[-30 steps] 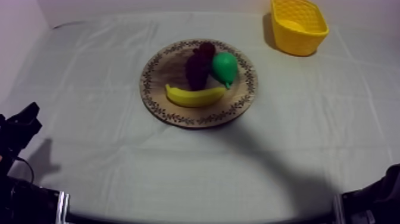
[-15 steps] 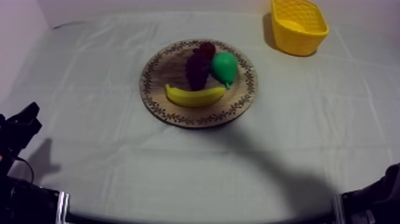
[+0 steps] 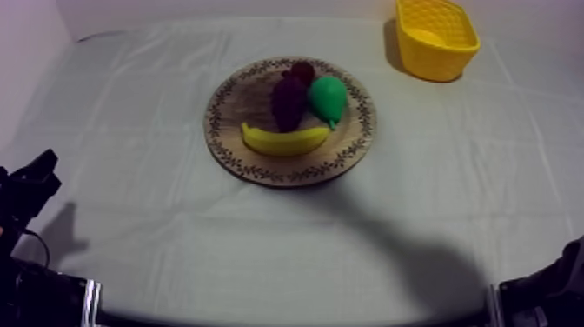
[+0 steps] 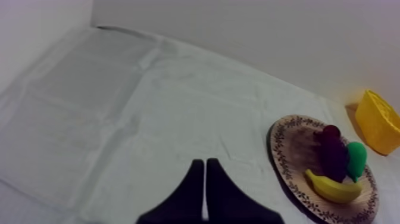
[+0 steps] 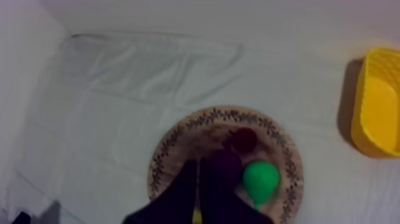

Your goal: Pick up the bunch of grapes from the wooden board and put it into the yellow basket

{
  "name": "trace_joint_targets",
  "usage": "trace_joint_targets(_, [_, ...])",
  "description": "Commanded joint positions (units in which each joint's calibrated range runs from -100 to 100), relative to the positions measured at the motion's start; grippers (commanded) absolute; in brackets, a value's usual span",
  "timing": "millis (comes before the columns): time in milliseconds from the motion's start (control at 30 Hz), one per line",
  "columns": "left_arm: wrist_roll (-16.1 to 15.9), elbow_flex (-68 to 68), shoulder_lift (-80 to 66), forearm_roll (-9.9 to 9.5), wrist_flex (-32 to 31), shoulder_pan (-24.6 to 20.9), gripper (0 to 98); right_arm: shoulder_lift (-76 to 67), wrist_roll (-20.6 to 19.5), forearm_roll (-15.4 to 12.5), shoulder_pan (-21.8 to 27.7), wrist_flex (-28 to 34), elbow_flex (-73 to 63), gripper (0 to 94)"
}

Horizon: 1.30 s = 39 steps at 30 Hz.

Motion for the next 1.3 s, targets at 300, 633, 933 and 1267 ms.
trace_joint_targets(300, [0.01, -0.03, 0.00, 0.01, 0.01, 0.01, 0.1, 1.61, -0.48, -1.16, -0.38, 3.06, 2.16, 0.4])
trace_joint_targets(633, [0.01, -0.03, 0.00, 0.01, 0.01, 0.01, 0.1, 0.74, -0.09, -0.59, -0.89, 0.79, 3.78, 0.9])
trace_joint_targets(933, [0.01, -0.03, 0.00, 0.01, 0.01, 0.01, 0.1, 0.10, 0.18, 1.22, -2.06, -0.61, 6.20, 55.7])
trace_joint_targets(1267, [0.01, -0.03, 0.00, 0.01, 0.01, 0.01, 0.1, -0.37, -1.63, 1.76, -2.20, -1.34, 9.64, 83.8])
